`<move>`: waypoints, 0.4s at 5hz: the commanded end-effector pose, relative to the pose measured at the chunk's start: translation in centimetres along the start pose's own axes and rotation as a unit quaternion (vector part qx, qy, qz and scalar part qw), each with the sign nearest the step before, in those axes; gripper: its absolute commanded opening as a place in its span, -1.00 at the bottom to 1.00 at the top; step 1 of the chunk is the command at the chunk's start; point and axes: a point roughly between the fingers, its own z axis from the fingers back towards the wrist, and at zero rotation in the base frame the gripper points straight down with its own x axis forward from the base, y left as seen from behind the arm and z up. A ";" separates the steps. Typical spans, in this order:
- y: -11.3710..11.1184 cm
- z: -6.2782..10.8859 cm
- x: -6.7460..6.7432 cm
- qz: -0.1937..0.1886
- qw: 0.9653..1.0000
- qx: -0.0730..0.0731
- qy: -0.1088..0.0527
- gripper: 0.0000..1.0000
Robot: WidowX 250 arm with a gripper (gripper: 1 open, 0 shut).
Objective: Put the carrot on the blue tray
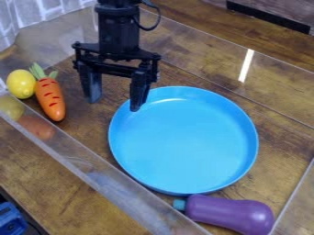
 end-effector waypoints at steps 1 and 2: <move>0.9 0.5 0.7 0.034 0.999 -0.011 -0.017 1.00; 2.1 0.2 1.0 0.079 0.996 -0.027 -0.024 1.00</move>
